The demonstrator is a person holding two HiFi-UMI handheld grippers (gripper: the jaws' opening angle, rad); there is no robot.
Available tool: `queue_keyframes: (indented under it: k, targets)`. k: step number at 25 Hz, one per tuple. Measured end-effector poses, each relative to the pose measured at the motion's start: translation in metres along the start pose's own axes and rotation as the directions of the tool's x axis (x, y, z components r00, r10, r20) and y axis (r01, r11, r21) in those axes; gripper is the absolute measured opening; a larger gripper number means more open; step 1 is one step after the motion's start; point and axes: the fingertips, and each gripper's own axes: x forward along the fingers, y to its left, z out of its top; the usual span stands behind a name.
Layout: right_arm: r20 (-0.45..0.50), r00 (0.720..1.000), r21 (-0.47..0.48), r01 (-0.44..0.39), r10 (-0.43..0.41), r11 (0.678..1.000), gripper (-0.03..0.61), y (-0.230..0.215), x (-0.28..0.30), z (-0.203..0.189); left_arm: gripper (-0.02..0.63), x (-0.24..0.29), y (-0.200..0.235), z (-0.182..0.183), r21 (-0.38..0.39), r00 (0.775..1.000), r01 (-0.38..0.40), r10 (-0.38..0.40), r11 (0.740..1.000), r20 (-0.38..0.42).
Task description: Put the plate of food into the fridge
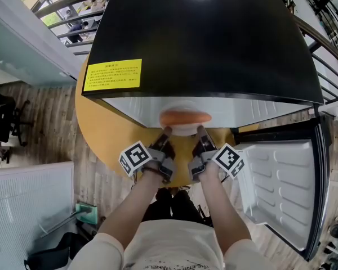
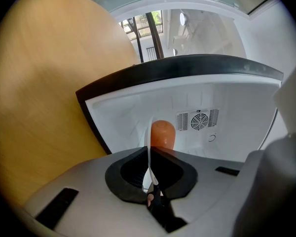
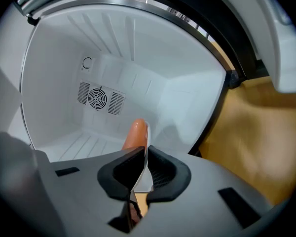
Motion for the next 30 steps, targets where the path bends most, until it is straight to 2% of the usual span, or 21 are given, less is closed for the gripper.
queue_keyframes:
  k: [16, 30]
  targets:
    - [0.053, 0.997, 0.03, 0.052, -0.053, 0.998, 0.041, -0.029, 0.024, 0.014, 0.032, 0.033, 0.022, 0.005, -0.019, 0.999, -0.028, 0.029, 0.999, 0.034]
    - [0.043, 0.994, 0.048, 0.094, -0.096, 0.994, 0.041, -0.043, 0.046, 0.017, 0.032, 0.048, 0.037, 0.014, -0.022, 0.996, -0.077, 0.078, 0.997, 0.042]
